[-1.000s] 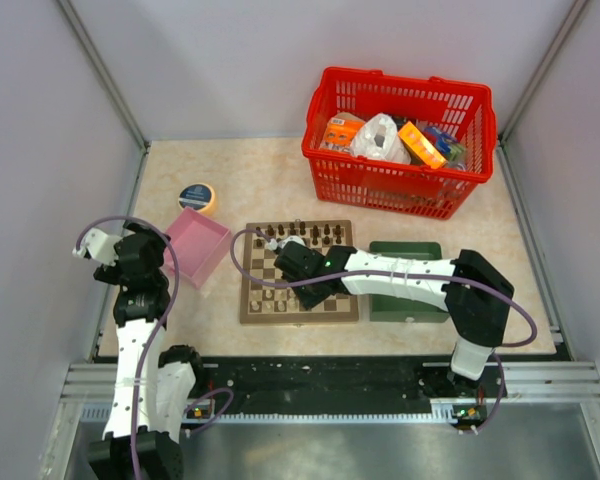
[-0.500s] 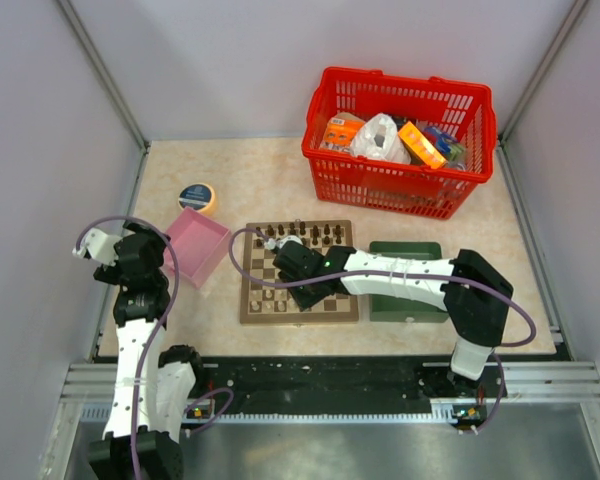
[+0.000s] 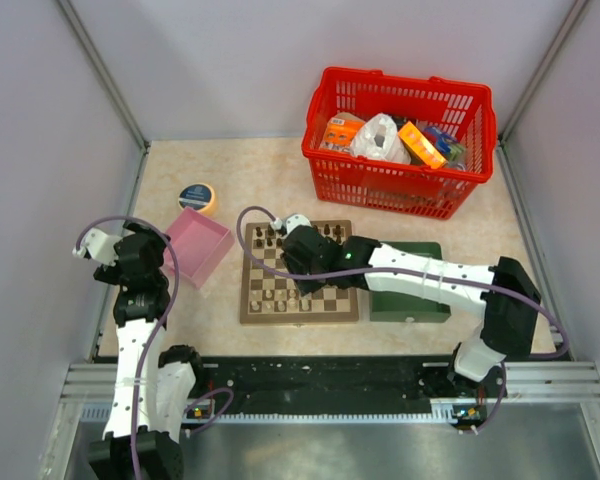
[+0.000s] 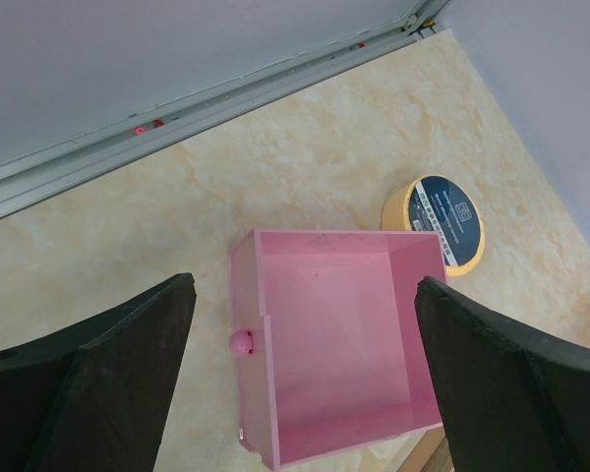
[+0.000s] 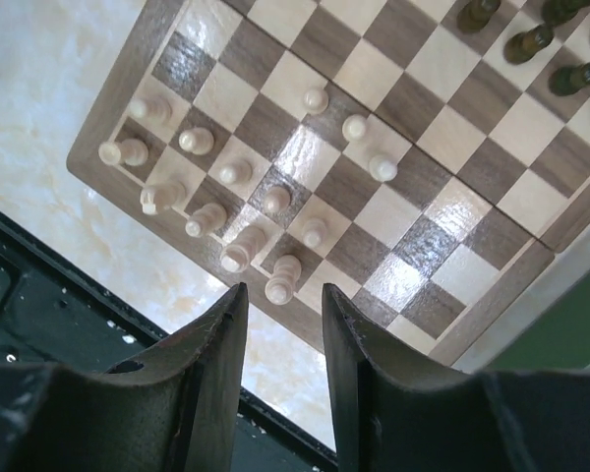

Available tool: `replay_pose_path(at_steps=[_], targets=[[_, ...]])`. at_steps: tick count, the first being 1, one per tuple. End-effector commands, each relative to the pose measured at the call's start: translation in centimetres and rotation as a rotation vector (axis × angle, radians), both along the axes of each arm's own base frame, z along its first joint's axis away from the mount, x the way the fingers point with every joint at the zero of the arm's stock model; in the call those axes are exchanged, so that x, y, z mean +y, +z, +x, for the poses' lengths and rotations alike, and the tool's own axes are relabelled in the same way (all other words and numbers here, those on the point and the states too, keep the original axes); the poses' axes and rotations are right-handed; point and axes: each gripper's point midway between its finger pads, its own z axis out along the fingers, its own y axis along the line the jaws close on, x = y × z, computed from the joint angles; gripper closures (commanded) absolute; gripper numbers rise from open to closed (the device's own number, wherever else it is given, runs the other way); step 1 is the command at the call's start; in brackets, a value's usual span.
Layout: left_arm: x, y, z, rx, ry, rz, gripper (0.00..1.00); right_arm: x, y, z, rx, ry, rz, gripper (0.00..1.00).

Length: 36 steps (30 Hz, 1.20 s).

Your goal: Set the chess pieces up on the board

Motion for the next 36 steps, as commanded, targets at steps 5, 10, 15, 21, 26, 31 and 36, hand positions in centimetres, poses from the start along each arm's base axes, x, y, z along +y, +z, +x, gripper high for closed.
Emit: replay_pose_path(at_steps=[5, 10, 15, 21, 26, 31, 36], targets=[[0.2, 1.2, 0.1, -0.044, 0.006, 0.011, 0.01, 1.0, 2.5, 5.4, -0.082, -0.074, 0.065, 0.63], [0.2, 1.2, 0.0, -0.043, 0.008, 0.010, 0.01, 2.2, 0.8, 6.8, -0.059, -0.047, 0.044, 0.63], [0.2, 1.2, 0.0, -0.043, 0.008, 0.008, 0.01, 4.5, -0.1, 7.0, -0.023, 0.003, 0.055, 0.63], [0.3, 1.1, 0.0, -0.042, 0.011, 0.009, 0.01, 5.8, -0.8, 7.7, -0.018, 0.012, 0.062, 0.63], [0.2, 0.8, 0.1, -0.041, 0.008, 0.003, 0.01, 7.0, -1.6, 7.6, 0.010, 0.043, 0.064, 0.63], [0.3, 0.9, 0.1, -0.039, 0.011, 0.009, 0.01, 6.9, -3.1, 8.0, 0.022, 0.033, 0.014, 0.64], [0.3, 0.9, 0.1, -0.044, 0.010, 0.007, 0.01, 6.8, -3.9, 8.1, 0.028, 0.033, -0.006, 0.64]])
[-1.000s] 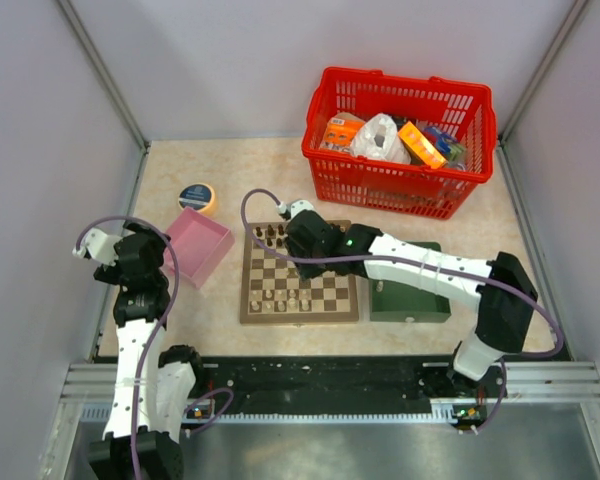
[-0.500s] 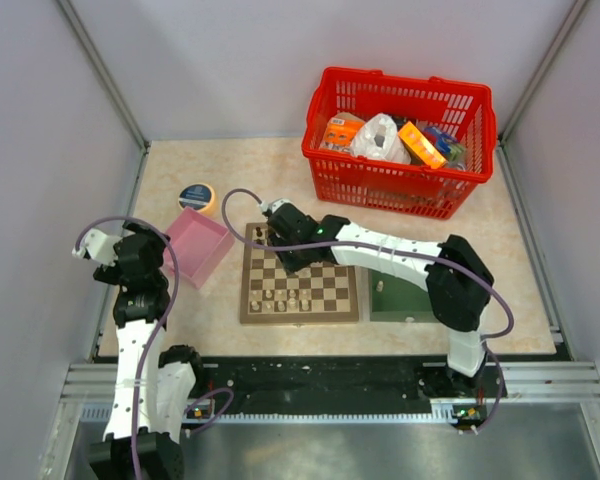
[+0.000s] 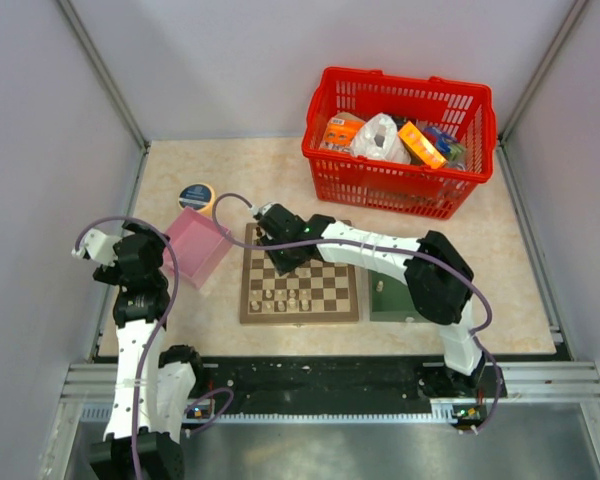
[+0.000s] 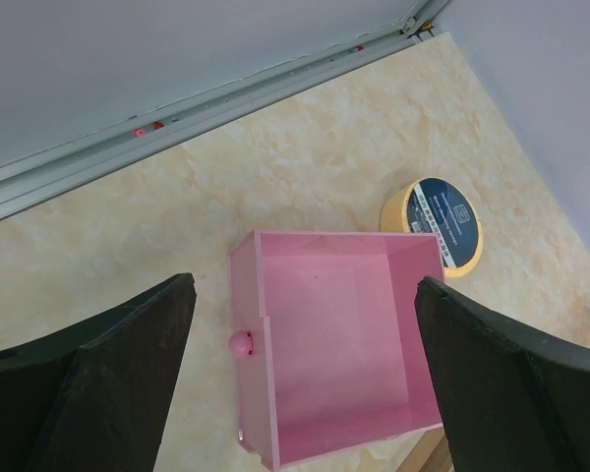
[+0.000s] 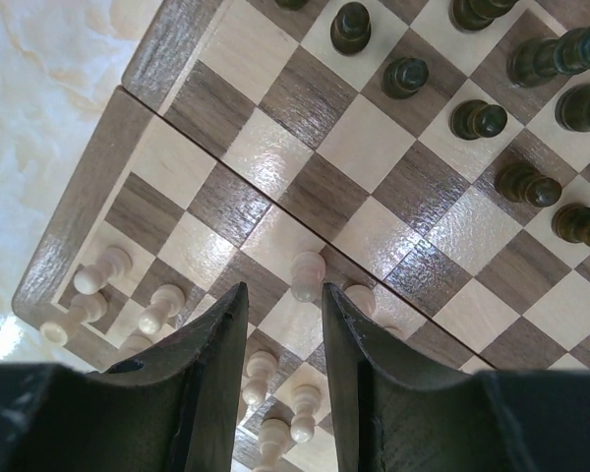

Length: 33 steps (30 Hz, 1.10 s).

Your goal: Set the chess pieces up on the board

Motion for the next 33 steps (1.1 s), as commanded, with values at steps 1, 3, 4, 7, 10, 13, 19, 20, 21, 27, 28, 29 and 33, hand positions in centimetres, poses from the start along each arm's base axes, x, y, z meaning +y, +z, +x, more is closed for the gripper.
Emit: replay_pose_path(at_steps=[1, 3, 4, 7, 10, 13, 19, 20, 21, 27, 28, 29, 33], targets=[[0.2, 0.7, 0.2, -0.035, 0.009, 0.006, 0.01, 1.2, 1.1, 0.7, -0.030, 0.013, 0.024, 0.64], [0.2, 0.7, 0.2, -0.036, 0.008, 0.006, 0.01, 1.3, 0.9, 0.7, -0.026, 0.016, 0.022, 0.64], [0.3, 0.7, 0.2, -0.036, 0.008, 0.006, 0.01, 1.3, 1.0, 0.7, -0.027, 0.020, 0.023, 0.64], [0.2, 0.6, 0.2, -0.035, 0.007, 0.004, 0.01, 1.3, 0.8, 0.8, -0.031, 0.019, 0.017, 0.64], [0.2, 0.6, 0.2, -0.035, 0.006, 0.004, 0.01, 1.2, 0.5, 0.9, -0.033, 0.017, 0.004, 0.64], [0.2, 0.6, 0.2, -0.035, 0.009, 0.004, 0.01, 1.1, 0.2, 0.9, -0.025, 0.018, -0.007, 0.64], [0.2, 0.5, 0.3, -0.035, 0.008, 0.003, 0.01, 1.0, -0.2, 0.8, -0.017, 0.019, -0.021, 0.66], [0.3, 0.5, 0.3, -0.033, 0.008, 0.006, 0.01, 0.8, -0.4, 0.8, -0.015, 0.016, -0.027, 0.66], [0.3, 0.6, 0.3, -0.035, 0.009, 0.005, 0.01, 0.9, -0.4, 0.8, -0.016, 0.017, -0.028, 0.66], [0.3, 0.7, 0.3, -0.034, 0.008, 0.006, 0.01, 0.7, -0.7, 0.7, -0.011, 0.023, -0.036, 0.71], [0.3, 0.7, 0.3, -0.035, 0.009, 0.008, 0.01, 0.8, -0.6, 0.8, -0.013, 0.022, -0.034, 0.71], [0.3, 0.7, 0.3, -0.036, 0.008, 0.006, 0.01, 0.8, -0.5, 0.8, -0.016, 0.026, -0.034, 0.72], [0.3, 0.8, 0.4, -0.037, 0.007, 0.006, 0.01, 0.8, -0.5, 0.8, -0.017, 0.025, -0.035, 0.76]])
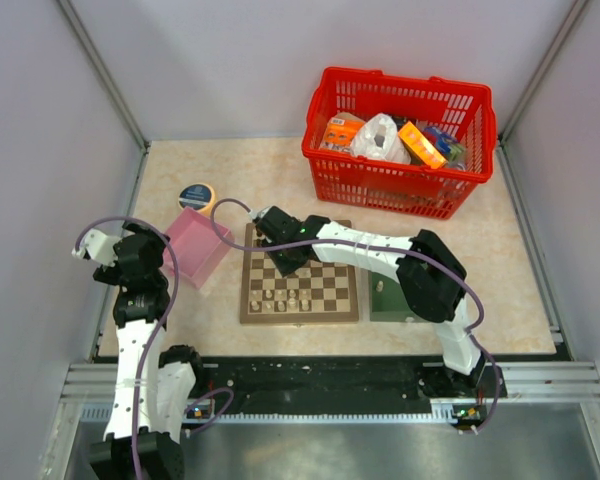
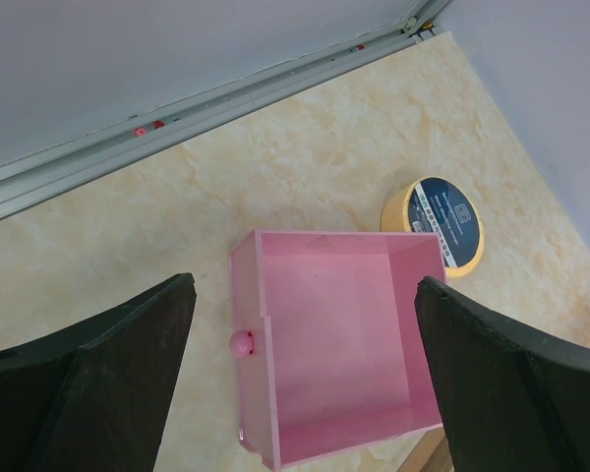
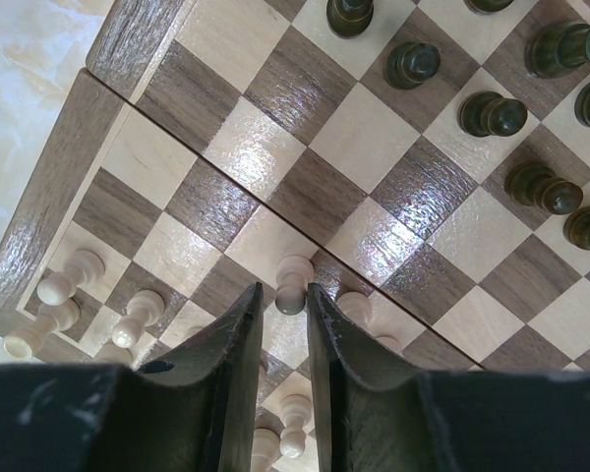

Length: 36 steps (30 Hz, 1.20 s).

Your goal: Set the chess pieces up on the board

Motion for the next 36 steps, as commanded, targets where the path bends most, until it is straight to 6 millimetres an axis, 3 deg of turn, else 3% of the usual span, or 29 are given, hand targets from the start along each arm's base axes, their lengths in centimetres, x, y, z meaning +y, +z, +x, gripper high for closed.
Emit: replay_pose_path(at_steps=[1, 8, 14, 17, 21, 27, 36], targets=[[0.3, 0.9, 0.4, -0.038, 0.007, 0.007, 0.01, 1.2, 1.4, 1.0, -0.041, 0.007, 0.027, 0.77], [0.2, 1.1, 0.4, -0.040, 0.005, 0.009, 0.01, 1.3, 2.6, 0.9, -0.051, 0.012, 0.049, 0.85], [0.3, 1.3, 0.3, -0.040, 0.007, 0.012, 0.01, 1.0, 6.7, 0.2, -0.097, 0.019, 0.115, 0.85], [0.3, 1.2, 0.2, -0.037, 0.009, 0.012, 0.01, -0.8, 8.4, -0.3, -0.130, -0.001, 0.125, 0.85], [0.2, 0.9, 0.3, -0.037, 0.007, 0.008, 0.01, -4.2, 9.2, -1.5, -0.155, -0.042, 0.110, 0.84], [0.0, 0.6, 0.4, -0.037, -0.002, -0.003, 0.01, -7.6, 7.0, -3.5, -0.108, -0.088, 0.066, 0.84], [0.0, 0.8, 0.5, -0.043, -0.006, -0.005, 0.01, -7.8, 3.3, -4.4, -0.030, -0.094, 0.013, 0.84]])
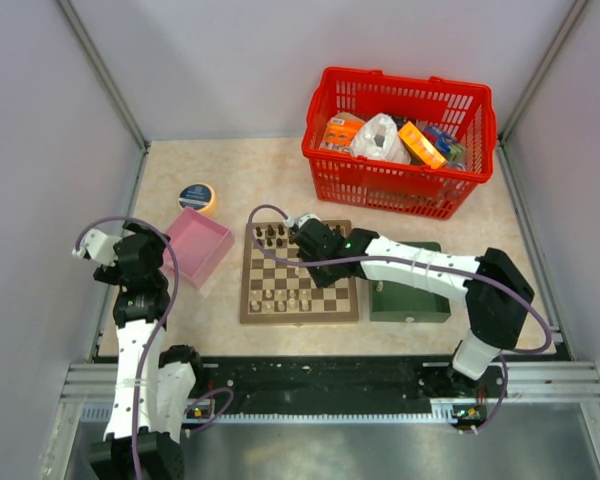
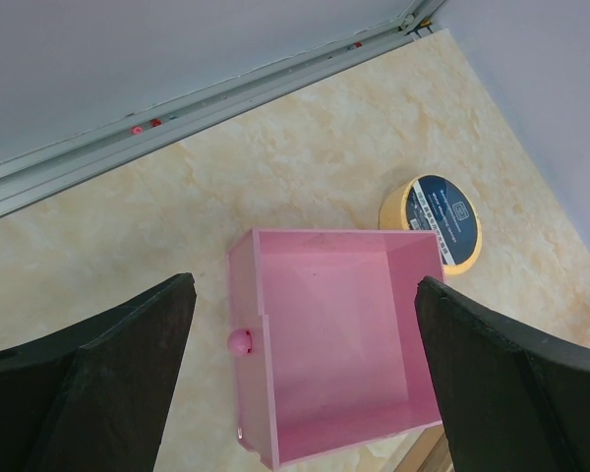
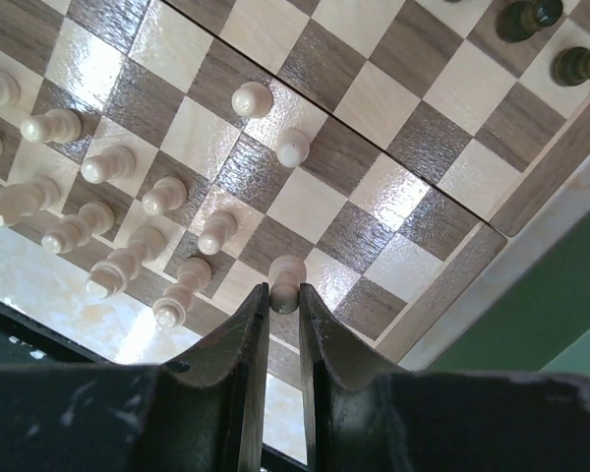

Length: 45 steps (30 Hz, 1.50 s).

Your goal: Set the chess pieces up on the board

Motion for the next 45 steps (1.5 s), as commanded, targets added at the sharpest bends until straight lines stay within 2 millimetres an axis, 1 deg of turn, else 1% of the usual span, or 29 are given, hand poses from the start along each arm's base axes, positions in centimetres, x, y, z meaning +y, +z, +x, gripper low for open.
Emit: replay_pose_path(at_steps=[1, 8, 17, 27, 31, 36, 39, 42, 43, 45], targets=[[0.1, 0.8, 0.4, -0.043, -0.001, -0.002, 0.01, 1.0, -0.9, 0.0, 0.016, -0.008, 0.015, 0.84], [0.1, 0.7, 0.4, -0.039, 0.003, -0.002, 0.01, 1.2, -2.6, -0.5, 0.060, 0.011, -0.004, 0.84], [0.1, 0.6, 0.4, -0.035, 0.003, -0.001, 0.01, 1.2, -3.9, -0.9, 0.089, 0.020, -0.017, 0.84], [0.1, 0.6, 0.4, -0.035, 0.003, -0.001, 0.01, 0.9, -4.6, -0.8, 0.086, 0.012, -0.038, 0.84], [0.2, 0.7, 0.3, -0.035, 0.005, 0.001, 0.01, 0.8, -4.6, -0.8, 0.081, 0.007, -0.035, 0.81], [0.2, 0.7, 0.3, -0.035, 0.007, 0.002, 0.01, 1.0, -4.0, -0.7, 0.071, 0.008, -0.018, 0.74], [0.2, 0.7, 0.3, -0.035, 0.007, 0.002, 0.01, 1.2, -3.0, -0.6, 0.055, 0.009, 0.003, 0.70], [0.2, 0.8, 0.3, -0.036, 0.006, 0.003, 0.01, 0.9, -1.1, 0.1, 0.008, -0.011, 0.023, 0.65], [0.3, 0.8, 0.3, -0.036, 0.008, 0.003, 0.01, 0.7, 0.0, 0.3, -0.022, -0.023, 0.040, 0.61], [0.2, 0.8, 0.4, -0.037, 0.005, 0.002, 0.01, 0.1, 1.6, 0.8, -0.069, -0.047, 0.055, 0.57]])
